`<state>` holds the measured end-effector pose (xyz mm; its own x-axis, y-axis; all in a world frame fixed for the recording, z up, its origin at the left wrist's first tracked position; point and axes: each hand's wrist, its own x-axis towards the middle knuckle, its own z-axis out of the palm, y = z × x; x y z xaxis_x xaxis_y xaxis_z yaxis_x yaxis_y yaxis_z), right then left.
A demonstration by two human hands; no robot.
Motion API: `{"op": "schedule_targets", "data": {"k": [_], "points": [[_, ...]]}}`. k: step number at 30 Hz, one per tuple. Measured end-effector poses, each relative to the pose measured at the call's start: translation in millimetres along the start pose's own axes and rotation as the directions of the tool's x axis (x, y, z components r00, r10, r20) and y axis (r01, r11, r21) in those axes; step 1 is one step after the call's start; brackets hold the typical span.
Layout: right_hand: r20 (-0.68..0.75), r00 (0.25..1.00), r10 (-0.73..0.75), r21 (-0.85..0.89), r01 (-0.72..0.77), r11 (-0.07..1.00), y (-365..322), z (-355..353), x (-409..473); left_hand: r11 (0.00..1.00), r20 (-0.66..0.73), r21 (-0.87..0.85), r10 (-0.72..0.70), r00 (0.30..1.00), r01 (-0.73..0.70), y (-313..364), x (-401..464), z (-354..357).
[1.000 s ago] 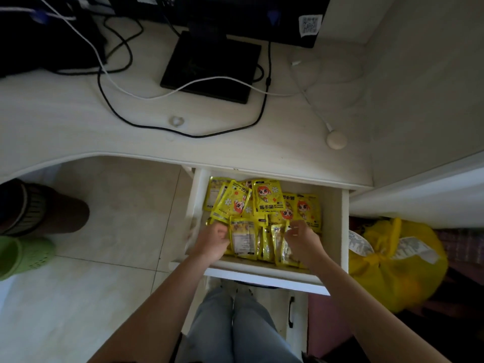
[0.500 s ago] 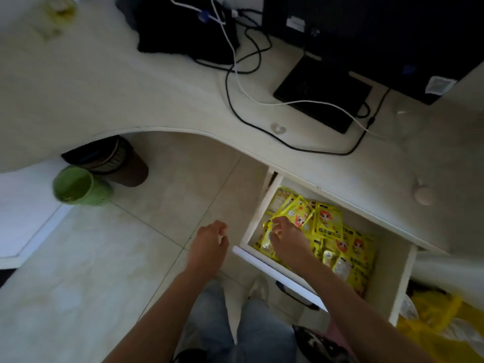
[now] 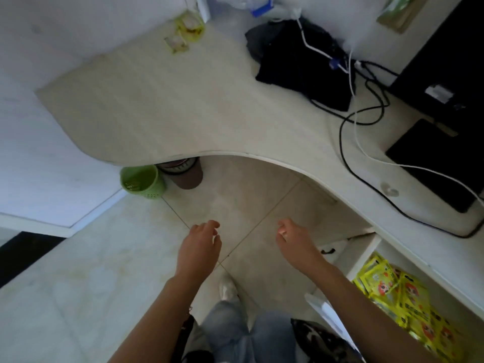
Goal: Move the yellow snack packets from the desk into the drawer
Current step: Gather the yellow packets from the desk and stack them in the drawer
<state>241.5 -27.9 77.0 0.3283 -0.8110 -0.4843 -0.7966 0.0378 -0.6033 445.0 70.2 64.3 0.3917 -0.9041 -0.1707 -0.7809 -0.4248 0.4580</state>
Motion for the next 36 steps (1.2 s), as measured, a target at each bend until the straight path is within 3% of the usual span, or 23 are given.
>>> {"op": "schedule_targets", "data": {"k": [11, 22, 36], "points": [[-0.006, 0.99, -0.138, -0.161, 0.136, 0.978, -111.4, -0.7, 107.7, 1.0, -0.104, 0.011, -0.027, 0.994, 0.029, -55.8, 108.5, -73.0], [0.052, 0.948, -0.314, -0.176, 0.319, 0.931, -208.7, -53.1, 257.4, 0.988, -0.171, -0.042, -0.15, 0.974, 0.145, -65.5, 264.2, -123.6], [0.138, 0.911, -0.388, -0.225, 0.41, 0.884, -313.3, -107.8, 436.3, 0.981, -0.095, -0.004, -0.193, 0.977, 0.193, -65.0, 456.1, -178.9]]}}
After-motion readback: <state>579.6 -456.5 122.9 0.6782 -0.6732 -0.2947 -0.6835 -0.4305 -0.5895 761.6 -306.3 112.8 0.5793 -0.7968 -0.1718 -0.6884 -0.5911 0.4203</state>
